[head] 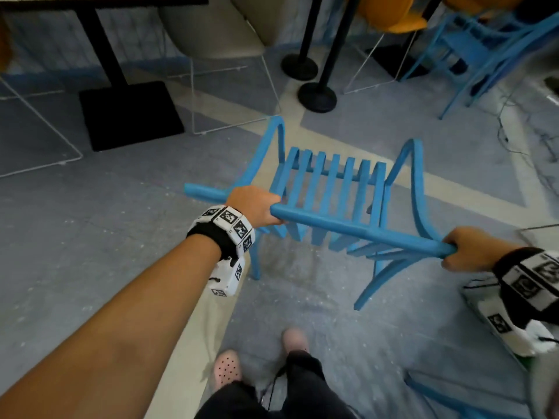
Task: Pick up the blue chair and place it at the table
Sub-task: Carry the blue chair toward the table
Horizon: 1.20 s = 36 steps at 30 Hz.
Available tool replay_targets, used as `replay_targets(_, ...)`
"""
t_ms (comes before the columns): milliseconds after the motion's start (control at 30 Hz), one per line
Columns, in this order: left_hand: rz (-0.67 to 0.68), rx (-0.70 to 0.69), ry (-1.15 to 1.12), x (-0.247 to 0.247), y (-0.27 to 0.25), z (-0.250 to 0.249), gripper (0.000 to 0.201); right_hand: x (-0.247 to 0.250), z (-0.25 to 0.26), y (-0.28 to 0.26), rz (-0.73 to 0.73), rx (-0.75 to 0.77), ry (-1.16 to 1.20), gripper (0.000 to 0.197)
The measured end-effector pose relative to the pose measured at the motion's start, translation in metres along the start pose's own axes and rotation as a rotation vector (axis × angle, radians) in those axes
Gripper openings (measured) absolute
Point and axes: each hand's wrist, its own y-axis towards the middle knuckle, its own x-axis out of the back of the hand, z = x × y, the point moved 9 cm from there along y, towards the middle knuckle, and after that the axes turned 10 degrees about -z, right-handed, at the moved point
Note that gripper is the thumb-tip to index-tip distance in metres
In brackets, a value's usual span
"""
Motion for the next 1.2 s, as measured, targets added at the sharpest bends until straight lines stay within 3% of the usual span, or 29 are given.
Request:
replay_targets(133, 0.029, -0.118, 0.07, -0.017, 0.017, -0.065, 0.035, -0.038, -0.065, 0.001, -0.007, -0.06, 0.075, 0.009)
replay_targets(300, 0.08, -0.193, 0.128, -0.047, 0.026, -0.144, 0.029, -0.108, -0.136, -0.002, 0.115, -0.115, 0.111, 0.04)
replay_targets(433, 0.071, -0.143, 0.19, -0.056, 0.03, -0.161, 0.027, -0.128, -0.155, 0.0, 0.091, -0.091, 0.146, 0.026)
replay_targets(566, -0.062, -0.18, 0.062, -0.045, 0.033, -0.166, 0.025, -0.125, -0.149, 0.001, 0.114, -0.051, 0.214, 0.004)
replay_targets(633, -0.051, -0.118, 0.063, -0.044, 0.034, -0.164, 0.031, -0.126, -0.148, 0.002, 0.049, -0.044, 0.228, 0.029)
replay_targets(733, -0.03, 0.064, 0.213, -0.042, 0.03, -0.144, 0.063, -0.107, -0.119, -0.01, -0.282, 0.101, 0.186, 0.049)
replay_targets(833, 0.074, 0.146, 0.411, -0.037, 0.024, -0.127, 0.063, -0.091, -0.079, -0.02, -0.498, 0.27, 0.292, 0.039)
replay_targets(933, 0.131, 0.129, 0.464, -0.033, 0.019, -0.124, 0.062, -0.088, -0.064, -0.008, -0.4, 0.225, 0.34, 0.032)
replay_targets(1066, 0.126, 0.138, 0.464, -0.035, 0.001, -0.125, 0.061, -0.09, -0.059, -0.011, -0.482, 0.318, 0.292, 0.013)
replay_targets(1200, 0.129, 0.188, 0.476, -0.04, -0.035, -0.118, 0.054, -0.095, -0.05, -0.013, -0.488, 0.432, 0.225, 0.022)
